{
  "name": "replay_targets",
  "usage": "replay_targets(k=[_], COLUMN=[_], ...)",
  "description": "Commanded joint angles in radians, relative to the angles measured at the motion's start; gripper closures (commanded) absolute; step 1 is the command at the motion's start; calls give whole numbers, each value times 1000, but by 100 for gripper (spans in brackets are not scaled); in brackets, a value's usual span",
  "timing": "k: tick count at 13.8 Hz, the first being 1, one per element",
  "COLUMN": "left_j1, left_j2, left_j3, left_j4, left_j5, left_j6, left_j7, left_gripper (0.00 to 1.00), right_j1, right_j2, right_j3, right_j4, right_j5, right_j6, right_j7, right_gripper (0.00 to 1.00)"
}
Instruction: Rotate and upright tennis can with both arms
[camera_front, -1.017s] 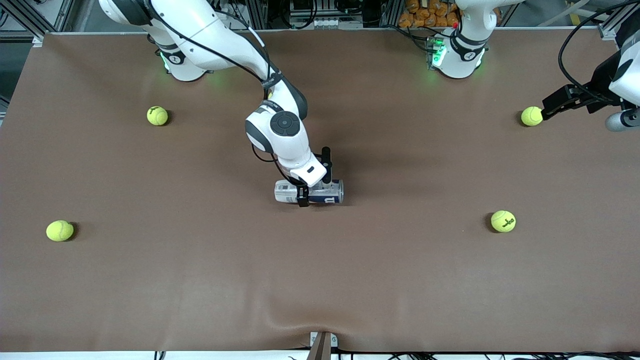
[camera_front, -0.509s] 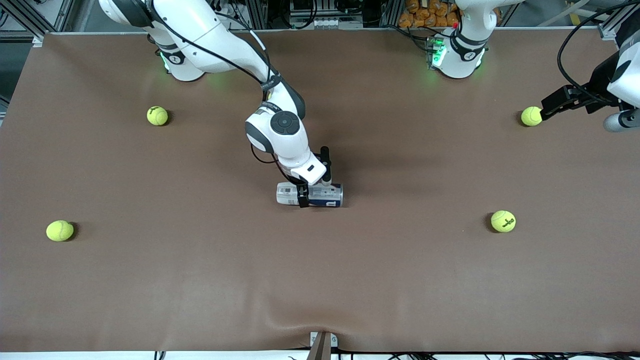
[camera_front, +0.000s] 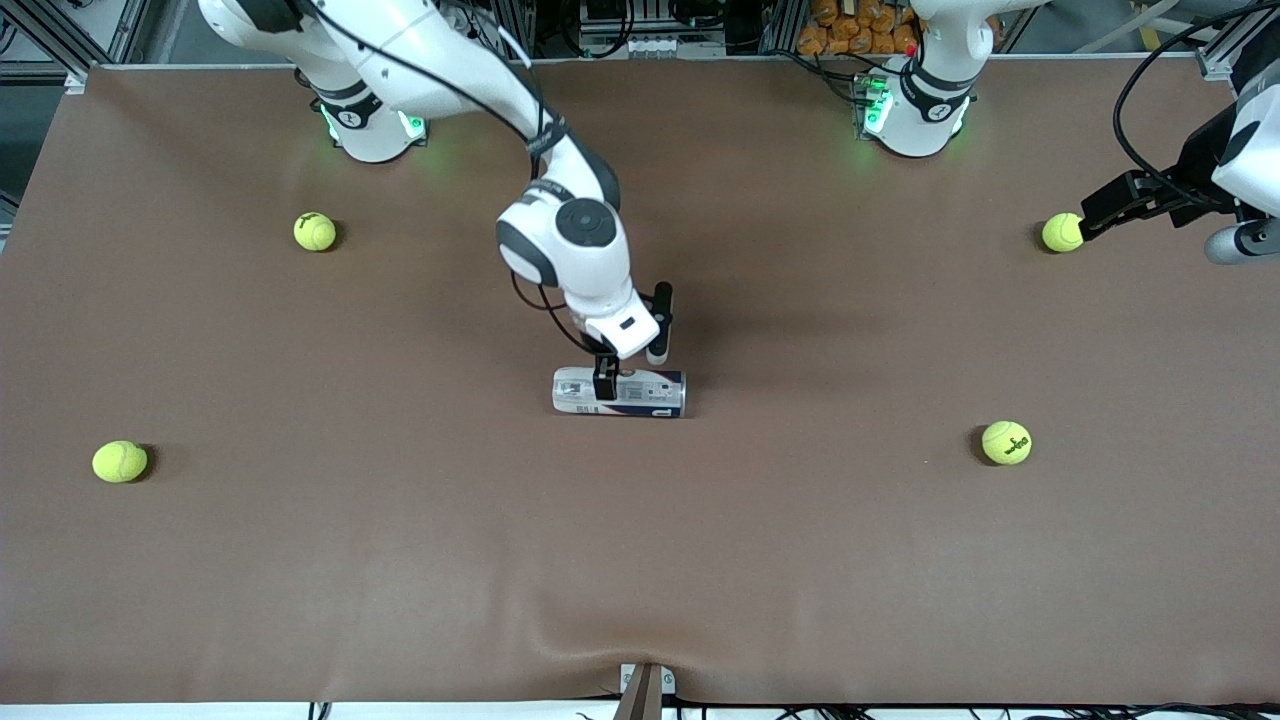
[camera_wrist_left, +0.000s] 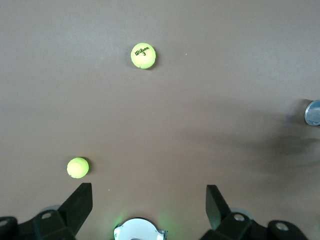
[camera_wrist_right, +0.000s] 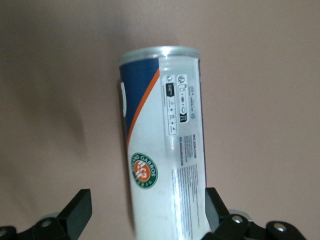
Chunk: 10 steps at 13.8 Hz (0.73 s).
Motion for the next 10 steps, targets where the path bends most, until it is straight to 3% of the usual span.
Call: replay_targets(k=[1, 6, 8, 10], left_j1=[1, -4, -7, -7], left_j2=[-2, 12, 15, 16], left_j3=[-7, -19, -21, -29], left_j4=[1, 0, -5, -5], left_j5=[-1, -27, -27, -27], left_j6=[-4, -4, -4, -3], left_j7=[5, 5, 5, 5], left_gripper=[0, 0, 0, 0], right_j1=[8, -23, -99, -220], right_j2=[-64, -218, -268, -321], right_j3=[-4, -10, -10, -9], right_j4=[11, 29, 49, 54], right_j5=[-15, -14, -11, 69], right_j6=[-86, -316, -382, -393], right_j7=[107, 376, 407, 408], right_gripper=[0, 0, 0, 0])
